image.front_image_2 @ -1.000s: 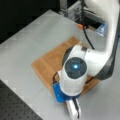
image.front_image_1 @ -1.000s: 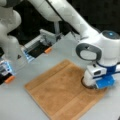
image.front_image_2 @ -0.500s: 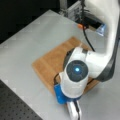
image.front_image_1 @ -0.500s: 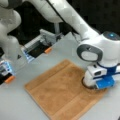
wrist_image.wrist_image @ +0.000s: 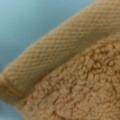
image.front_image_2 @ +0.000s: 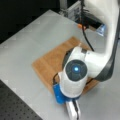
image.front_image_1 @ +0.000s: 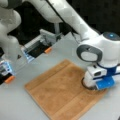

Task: Folding a towel twice

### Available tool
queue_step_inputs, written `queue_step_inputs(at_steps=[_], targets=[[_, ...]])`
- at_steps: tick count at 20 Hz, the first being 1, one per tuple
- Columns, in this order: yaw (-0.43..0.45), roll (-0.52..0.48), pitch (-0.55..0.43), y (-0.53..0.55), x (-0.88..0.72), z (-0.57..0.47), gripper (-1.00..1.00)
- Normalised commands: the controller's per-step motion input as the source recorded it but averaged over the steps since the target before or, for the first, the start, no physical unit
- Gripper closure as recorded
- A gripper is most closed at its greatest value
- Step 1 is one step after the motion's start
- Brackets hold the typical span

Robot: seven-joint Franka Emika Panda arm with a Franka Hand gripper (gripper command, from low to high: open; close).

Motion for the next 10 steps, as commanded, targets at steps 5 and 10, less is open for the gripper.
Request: queue_step_inputs(at_steps=[5, 10], targets=[[0.105, -0.263, -0.037, 0.05, 0.24, -0.04, 1.00], [0.082, -0.270, -0.008, 0.06, 0.19, -0.01, 1.00]])
